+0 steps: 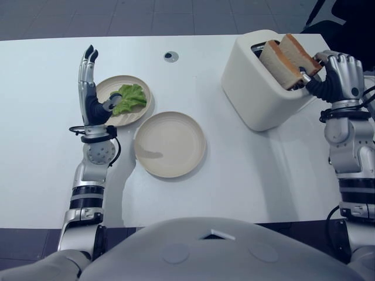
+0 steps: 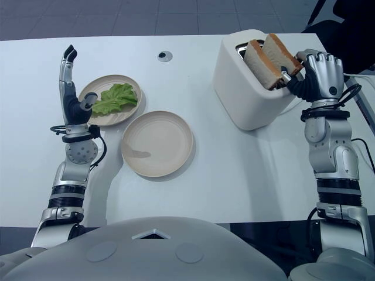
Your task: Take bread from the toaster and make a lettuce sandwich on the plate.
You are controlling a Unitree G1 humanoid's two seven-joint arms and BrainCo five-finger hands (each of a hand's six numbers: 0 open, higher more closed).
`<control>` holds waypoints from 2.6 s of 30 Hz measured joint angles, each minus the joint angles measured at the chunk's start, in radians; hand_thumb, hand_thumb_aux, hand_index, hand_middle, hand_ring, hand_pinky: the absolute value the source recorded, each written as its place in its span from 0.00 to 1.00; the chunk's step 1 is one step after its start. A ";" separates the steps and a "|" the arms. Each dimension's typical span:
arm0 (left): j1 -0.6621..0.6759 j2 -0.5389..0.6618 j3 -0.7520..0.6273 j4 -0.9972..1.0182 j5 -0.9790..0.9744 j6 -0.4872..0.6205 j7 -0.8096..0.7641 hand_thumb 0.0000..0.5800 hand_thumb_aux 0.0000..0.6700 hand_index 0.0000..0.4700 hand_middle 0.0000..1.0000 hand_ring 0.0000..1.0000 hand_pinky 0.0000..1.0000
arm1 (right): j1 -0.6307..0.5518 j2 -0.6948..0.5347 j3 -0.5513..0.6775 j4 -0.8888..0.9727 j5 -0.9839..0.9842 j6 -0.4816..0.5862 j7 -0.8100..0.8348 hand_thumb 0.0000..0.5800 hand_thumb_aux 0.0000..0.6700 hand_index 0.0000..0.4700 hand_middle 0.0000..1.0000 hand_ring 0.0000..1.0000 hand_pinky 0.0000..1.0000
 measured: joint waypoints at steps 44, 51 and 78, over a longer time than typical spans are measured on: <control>-0.255 0.312 -0.308 0.463 0.404 0.477 0.073 0.00 0.00 0.00 0.00 0.00 0.00 | 0.017 0.311 0.508 0.046 0.202 -0.230 0.306 0.00 0.00 0.00 0.00 0.00 0.00; -0.254 0.350 -0.364 0.478 0.358 0.456 -0.065 0.26 0.14 0.14 0.00 0.00 0.00 | 0.003 0.311 0.487 0.056 0.137 -0.221 0.254 0.00 0.00 0.00 0.00 0.00 0.00; 0.016 0.237 -0.393 -0.093 -0.095 0.148 -0.397 1.00 1.00 1.00 0.00 0.00 0.00 | 0.009 0.335 0.386 -0.027 0.208 -0.263 0.201 0.00 0.00 0.00 0.00 0.00 0.00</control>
